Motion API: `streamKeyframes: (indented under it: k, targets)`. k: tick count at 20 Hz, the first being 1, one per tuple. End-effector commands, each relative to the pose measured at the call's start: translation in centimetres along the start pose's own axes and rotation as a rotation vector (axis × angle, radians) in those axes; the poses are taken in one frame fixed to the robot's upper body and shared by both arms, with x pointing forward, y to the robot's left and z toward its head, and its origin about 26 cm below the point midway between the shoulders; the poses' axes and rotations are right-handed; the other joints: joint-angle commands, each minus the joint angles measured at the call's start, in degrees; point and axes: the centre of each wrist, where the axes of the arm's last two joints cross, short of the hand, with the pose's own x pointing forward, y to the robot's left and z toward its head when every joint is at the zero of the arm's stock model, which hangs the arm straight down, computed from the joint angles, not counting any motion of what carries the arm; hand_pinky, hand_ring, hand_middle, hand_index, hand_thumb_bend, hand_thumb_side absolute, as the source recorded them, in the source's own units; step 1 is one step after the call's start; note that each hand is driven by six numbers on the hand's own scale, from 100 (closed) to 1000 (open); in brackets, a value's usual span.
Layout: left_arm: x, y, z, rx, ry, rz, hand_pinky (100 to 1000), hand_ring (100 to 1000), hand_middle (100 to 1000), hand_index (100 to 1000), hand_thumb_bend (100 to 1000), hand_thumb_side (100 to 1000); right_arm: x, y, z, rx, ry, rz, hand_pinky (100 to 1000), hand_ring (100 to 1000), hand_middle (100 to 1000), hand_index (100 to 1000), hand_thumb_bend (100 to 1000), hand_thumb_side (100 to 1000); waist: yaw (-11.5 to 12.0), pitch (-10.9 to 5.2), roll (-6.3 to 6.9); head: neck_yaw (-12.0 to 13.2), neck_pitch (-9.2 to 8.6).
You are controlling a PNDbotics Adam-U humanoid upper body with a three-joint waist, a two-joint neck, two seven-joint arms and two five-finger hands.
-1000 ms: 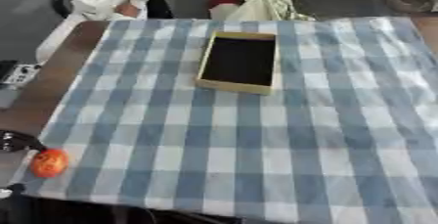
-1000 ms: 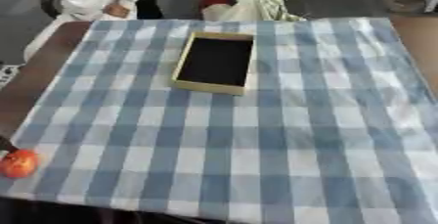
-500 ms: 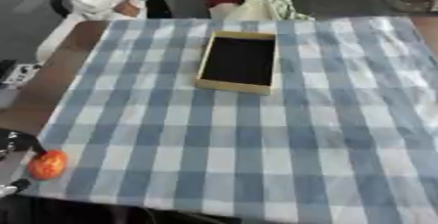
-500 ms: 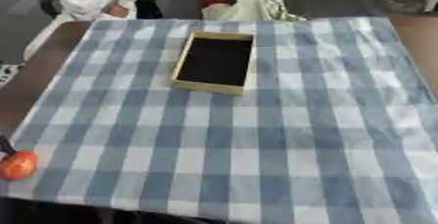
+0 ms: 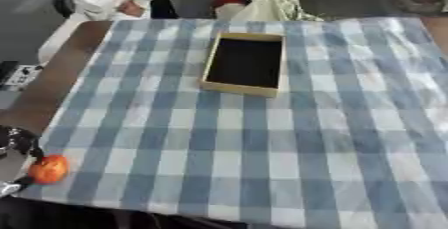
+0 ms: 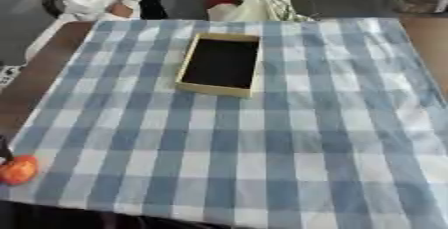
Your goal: Pick up objects on the table and place them in the box.
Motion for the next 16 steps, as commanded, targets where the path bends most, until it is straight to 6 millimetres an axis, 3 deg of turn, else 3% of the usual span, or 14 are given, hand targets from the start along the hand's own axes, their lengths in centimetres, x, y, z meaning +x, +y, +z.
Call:
streamKeyframes:
  k: [1, 3, 7, 10, 13, 16]
  targets:
    - [-0.8, 1.9, 1.1, 0.039, 0.025, -0.045, 373, 598, 585, 716, 316, 326, 0.7, -0.4, -0.5, -0.005, -0.036, 0.002, 698, 695, 733, 719, 100, 759, 0.04, -0.51, 0.07, 0.31, 0.37]
    - [-0.9, 1.5, 1.1, -0.014, 0.035, -0.055, 529, 736, 765, 872, 369, 382, 0.7, -0.3, -0.5, 0.0, -0.037, -0.003, 698, 695, 733, 719, 100, 759, 0.0, -0.48, 0.1, 0.33, 0.37]
    - [-0.9, 1.0, 0.8, -0.086, 0.038, -0.079, 579, 800, 831, 943, 410, 419, 0.7, -0.3, -0.5, -0.001, -0.037, -0.006, 698, 695, 733, 719, 100, 758, -0.04, -0.37, 0.01, 0.18, 0.37]
    - [-0.9, 0.8, 0.5, -0.106, 0.03, -0.082, 558, 783, 797, 926, 364, 396, 0.7, -0.3, -0.5, -0.001, -0.039, -0.011, 698, 695, 732, 719, 100, 758, -0.01, -0.33, 0.02, 0.36, 0.37]
    - [-0.8, 0.7, 0.2, -0.07, 0.022, -0.061, 467, 707, 727, 860, 278, 352, 0.7, -0.2, -0.5, 0.004, -0.04, -0.018, 698, 695, 732, 719, 100, 759, -0.04, -0.31, 0.01, 0.36, 0.37]
    - [-0.7, 0.5, -0.2, -0.05, 0.009, -0.052, 396, 639, 672, 811, 310, 356, 0.7, -0.1, -0.5, 0.005, -0.041, -0.022, 698, 695, 732, 719, 100, 758, -0.1, -0.27, 0.02, 0.43, 0.37]
